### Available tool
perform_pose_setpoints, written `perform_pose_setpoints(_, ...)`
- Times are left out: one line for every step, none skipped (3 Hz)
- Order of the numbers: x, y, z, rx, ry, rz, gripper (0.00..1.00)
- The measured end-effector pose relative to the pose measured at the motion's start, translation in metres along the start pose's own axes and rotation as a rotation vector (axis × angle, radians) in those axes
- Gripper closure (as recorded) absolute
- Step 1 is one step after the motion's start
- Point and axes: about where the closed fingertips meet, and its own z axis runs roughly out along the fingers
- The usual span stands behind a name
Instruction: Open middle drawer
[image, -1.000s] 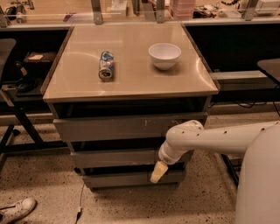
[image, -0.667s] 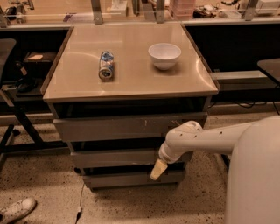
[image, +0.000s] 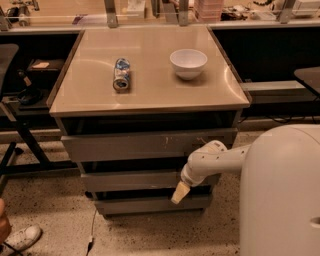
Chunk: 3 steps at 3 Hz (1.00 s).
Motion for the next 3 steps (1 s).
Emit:
perform_pose_setpoints(-0.004,-0.002,0.021,-0.012,0.014,-0.031,0.00)
perform_pose_setpoints(-0.003,0.007,0.048,-0.067,0.041,-0.069,0.00)
perform_pose_setpoints(-0.003,0.007,0.046,-0.070,0.042,-0.070,0.00)
